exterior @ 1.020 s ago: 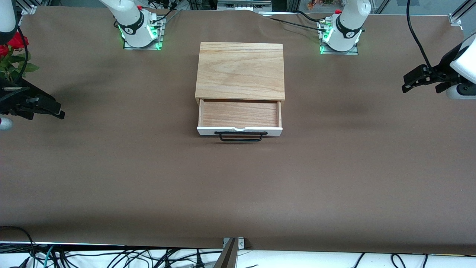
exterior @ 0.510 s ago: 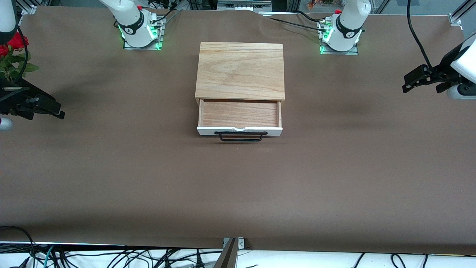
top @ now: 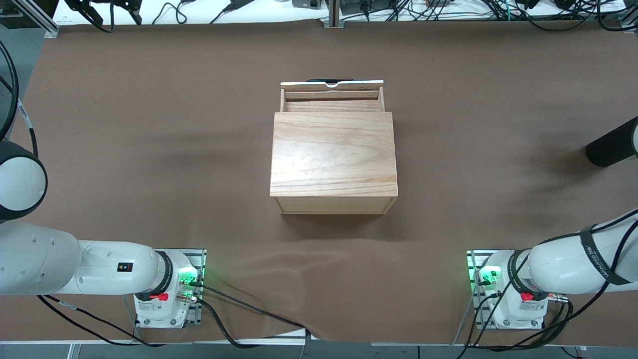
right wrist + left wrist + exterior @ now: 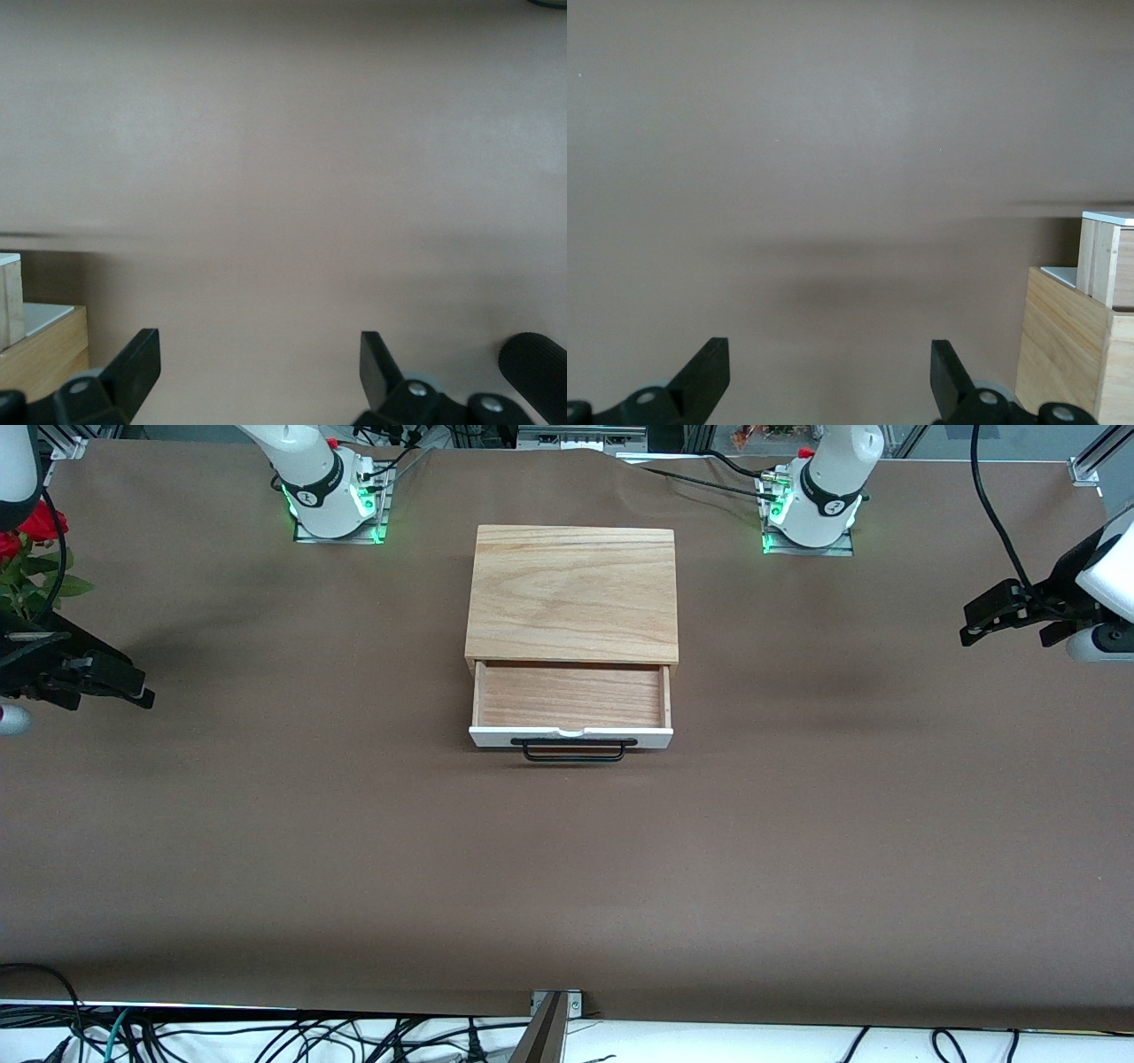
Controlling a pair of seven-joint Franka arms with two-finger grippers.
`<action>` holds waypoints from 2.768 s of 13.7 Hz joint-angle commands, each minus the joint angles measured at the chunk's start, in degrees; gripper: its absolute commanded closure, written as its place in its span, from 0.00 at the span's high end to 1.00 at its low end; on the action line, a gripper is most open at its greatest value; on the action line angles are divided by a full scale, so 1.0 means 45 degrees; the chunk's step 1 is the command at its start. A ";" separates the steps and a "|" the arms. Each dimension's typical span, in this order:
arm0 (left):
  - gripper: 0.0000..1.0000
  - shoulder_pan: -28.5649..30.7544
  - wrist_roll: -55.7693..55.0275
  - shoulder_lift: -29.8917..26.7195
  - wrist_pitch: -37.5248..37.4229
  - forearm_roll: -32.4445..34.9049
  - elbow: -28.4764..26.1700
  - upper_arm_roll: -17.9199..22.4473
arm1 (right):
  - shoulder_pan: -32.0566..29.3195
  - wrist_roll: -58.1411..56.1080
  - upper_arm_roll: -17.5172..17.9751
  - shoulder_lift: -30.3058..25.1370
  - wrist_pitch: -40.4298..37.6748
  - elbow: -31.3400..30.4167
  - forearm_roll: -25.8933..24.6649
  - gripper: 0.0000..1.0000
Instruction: Close drawer with both arms simultaneously
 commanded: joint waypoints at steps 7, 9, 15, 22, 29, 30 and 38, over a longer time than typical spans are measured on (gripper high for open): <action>1.00 0.0017 -0.0068 0.0181 -0.0241 0.0314 0.0417 -0.0037 | -0.0069 -0.0049 -0.0021 0.0125 -0.0027 0.0206 0.0009 1.00; 1.00 0.0036 -0.0030 0.0161 -0.0261 0.0236 0.0417 -0.0037 | -0.0089 -0.0011 -0.0021 0.0126 -0.0027 0.0206 0.0028 1.00; 1.00 -0.0139 -0.0029 0.0161 -0.0261 0.0293 0.0417 -0.0213 | 0.0028 0.0009 0.0018 0.0263 0.0755 0.0109 -0.0363 1.00; 1.00 -0.0198 -0.0030 0.0649 -0.0319 0.0489 0.0456 -0.0310 | 0.0692 -0.0089 0.0037 0.0807 0.0811 0.0050 -0.0168 1.00; 1.00 -0.0491 -0.0107 0.1781 -0.0320 -0.2255 0.0456 -0.0526 | 0.1979 -0.0089 0.0232 0.3228 0.2859 0.0108 0.2274 1.00; 1.00 -0.0511 -0.0127 0.2305 -0.0281 -0.2980 0.0475 -0.0526 | 0.2116 -0.0089 0.0445 0.3560 0.3269 0.0128 0.2274 1.00; 1.00 -0.2363 -0.1821 0.5080 0.3209 -0.4978 0.1140 -0.0702 | 0.2545 0.0087 0.2068 0.5242 0.5615 0.0128 0.4069 1.00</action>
